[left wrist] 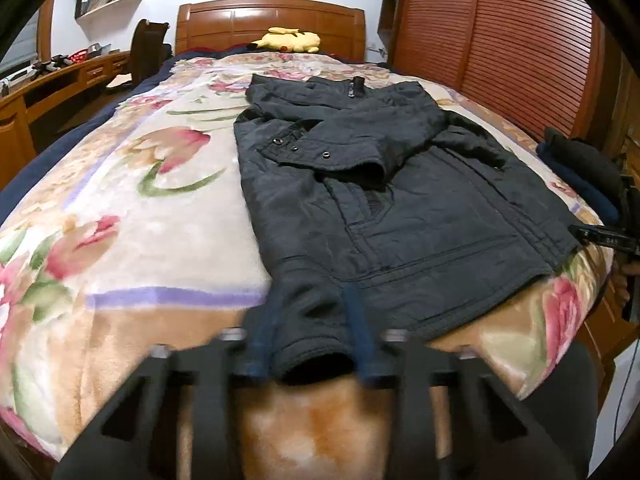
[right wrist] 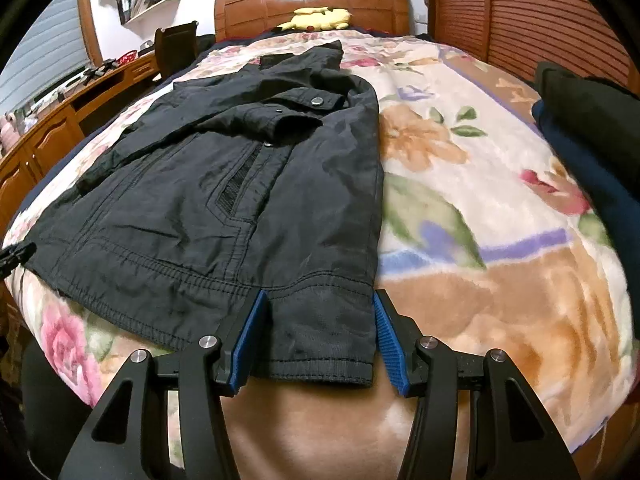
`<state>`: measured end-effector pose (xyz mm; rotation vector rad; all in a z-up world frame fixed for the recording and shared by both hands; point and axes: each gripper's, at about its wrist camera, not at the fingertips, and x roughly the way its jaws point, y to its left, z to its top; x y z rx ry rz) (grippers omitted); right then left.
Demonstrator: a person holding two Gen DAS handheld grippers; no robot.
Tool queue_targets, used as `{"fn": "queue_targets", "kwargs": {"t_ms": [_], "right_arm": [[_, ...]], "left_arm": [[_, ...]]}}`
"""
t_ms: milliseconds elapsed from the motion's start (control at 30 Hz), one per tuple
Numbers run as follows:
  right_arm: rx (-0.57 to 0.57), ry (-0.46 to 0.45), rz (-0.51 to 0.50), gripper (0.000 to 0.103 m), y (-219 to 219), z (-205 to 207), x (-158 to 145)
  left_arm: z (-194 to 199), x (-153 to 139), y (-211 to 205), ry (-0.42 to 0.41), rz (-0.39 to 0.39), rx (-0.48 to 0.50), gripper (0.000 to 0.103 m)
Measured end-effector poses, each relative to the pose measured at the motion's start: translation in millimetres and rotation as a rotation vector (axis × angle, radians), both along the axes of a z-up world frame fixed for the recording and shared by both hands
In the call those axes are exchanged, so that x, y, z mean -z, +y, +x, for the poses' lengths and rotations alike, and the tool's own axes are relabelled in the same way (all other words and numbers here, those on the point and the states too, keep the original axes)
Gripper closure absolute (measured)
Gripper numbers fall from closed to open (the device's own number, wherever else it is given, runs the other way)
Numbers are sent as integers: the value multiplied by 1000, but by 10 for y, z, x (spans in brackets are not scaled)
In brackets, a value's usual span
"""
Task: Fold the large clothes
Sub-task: 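Close both grippers on the jacket hem, then lift the held hem with both grippers and carry it toward the collar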
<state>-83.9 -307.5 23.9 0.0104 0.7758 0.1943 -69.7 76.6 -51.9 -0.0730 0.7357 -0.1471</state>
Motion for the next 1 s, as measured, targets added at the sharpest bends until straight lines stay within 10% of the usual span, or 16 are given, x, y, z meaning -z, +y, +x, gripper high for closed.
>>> {"fn": "queue_targets", "kwargs": {"t_ms": [233, 1000], "right_arm": [[-37, -57, 21, 87, 117, -85, -147], [-142, -392, 63, 91, 14, -1242, -1206]], "left_arm": [[-139, -291, 30, -76, -13, 1, 97], [-958, -1714, 98, -416, -7, 34, 98]]}}
